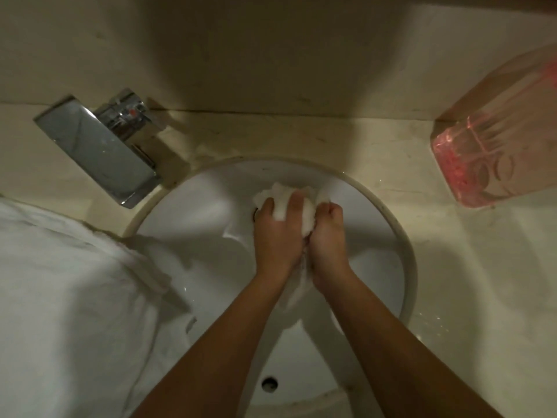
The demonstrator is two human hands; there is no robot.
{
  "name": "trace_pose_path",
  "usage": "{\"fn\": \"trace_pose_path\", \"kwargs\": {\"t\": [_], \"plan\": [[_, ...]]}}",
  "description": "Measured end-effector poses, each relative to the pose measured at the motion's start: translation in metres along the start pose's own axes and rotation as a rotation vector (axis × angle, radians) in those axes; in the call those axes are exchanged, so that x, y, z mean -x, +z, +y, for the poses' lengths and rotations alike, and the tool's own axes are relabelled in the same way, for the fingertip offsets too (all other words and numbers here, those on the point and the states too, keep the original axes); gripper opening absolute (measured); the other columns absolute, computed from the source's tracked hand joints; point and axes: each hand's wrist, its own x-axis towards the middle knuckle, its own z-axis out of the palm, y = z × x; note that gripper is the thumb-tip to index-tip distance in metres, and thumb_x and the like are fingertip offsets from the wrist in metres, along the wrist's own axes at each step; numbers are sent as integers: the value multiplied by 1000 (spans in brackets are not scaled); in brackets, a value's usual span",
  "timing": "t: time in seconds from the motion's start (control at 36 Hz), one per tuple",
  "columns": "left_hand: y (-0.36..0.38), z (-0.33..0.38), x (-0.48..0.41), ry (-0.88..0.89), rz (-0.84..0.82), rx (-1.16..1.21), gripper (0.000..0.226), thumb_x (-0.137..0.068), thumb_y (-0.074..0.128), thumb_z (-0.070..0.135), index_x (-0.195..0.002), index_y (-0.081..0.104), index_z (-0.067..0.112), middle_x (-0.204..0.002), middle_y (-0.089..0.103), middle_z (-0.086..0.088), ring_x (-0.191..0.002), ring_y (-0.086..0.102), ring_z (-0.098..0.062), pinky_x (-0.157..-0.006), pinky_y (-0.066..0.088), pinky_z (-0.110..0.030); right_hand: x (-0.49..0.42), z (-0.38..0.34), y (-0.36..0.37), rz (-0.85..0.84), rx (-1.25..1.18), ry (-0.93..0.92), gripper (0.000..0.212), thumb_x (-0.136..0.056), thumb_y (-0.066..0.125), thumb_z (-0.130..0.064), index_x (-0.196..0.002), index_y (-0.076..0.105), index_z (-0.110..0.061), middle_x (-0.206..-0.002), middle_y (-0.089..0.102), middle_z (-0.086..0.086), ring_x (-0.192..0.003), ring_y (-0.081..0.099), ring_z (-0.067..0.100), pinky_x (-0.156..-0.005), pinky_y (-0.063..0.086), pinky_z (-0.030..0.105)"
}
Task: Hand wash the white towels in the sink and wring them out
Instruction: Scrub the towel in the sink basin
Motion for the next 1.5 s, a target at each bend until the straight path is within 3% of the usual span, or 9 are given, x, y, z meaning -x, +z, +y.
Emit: {"fn": "trace_pose_path", "kwargs": {"t": [0.17,0.31,0.47,0.58,0.64,0.78,0.94,1.33,1.5], "plan": [[-4,8,-23,-110,116,56,56,-106,52,56,-137,61,11,-120,62,1,-115,57,-20,-89,33,-22,35,5,-1,-110,27,-57,24,-115,36,-42,-129,52,-31,-123,66,0,-116,64,20,-103,53,43],[2,4,-8,10,-7,17,59,-90,47,74,-107,70,22,-104,75,-2,-105,70,-23,-93,53,-37,-15,-14,-4,-1,-20,5,28,-115,36,-23,-131,54,-9,-103,65,3,-94,65,19,-80,54,28],[-24,-6,-25,-149,44,107,57,-101,49,66,-135,52,20,-115,60,12,-107,61,-12,-81,45,-27,-35,3,-33,-38,183,-91,27,-117,35,-24,-133,55,-15,-112,62,8,-111,61,30,-76,46,24],[-42,-36,-19,-274,32,173,110,-75,52,91,-149,54,10,-139,66,-2,-126,63,-18,-112,48,-39,-27,30,-65,-28,335,75,69,-100,64,-56,-152,51,-12,-142,62,4,-130,61,27,-108,50,40],[-40,-51,-5,-244,-16,119,96,-86,56,80,-153,52,11,-146,62,-2,-134,60,-19,-115,45,-34,-25,44,-72,-87,403,125,94,-79,76,-75,-143,64,-7,-132,72,7,-121,70,26,-107,56,47],[-23,-67,14,-127,-66,1,112,-79,61,85,-163,31,17,-156,52,-1,-141,51,-18,-111,38,-24,-21,40,-56,-236,578,4,48,-96,73,-54,-123,75,-14,-116,78,8,-107,74,25,-98,60,47],[-9,-67,11,-55,-51,-52,106,-93,67,57,-169,-1,29,-160,47,-6,-140,52,-24,-101,36,-21,-18,43,-51,-257,164,0,42,-102,68,-43,-138,68,-21,-124,78,-1,-116,74,20,-107,57,52],[-42,-55,-15,-129,238,187,55,-107,51,51,-149,44,16,-135,58,-1,-126,58,-20,-100,46,-27,-24,41,-81,19,523,-213,19,-107,58,-14,-123,67,-8,-106,67,4,-107,67,29,-82,43,24],[-13,-46,1,-46,63,85,39,-110,47,44,-139,45,18,-119,58,2,-98,60,-8,-66,40,2,-3,25,-22,-183,150,79,93,-86,49,-80,-157,45,-20,-146,59,-1,-128,60,19,-111,50,42]]}}
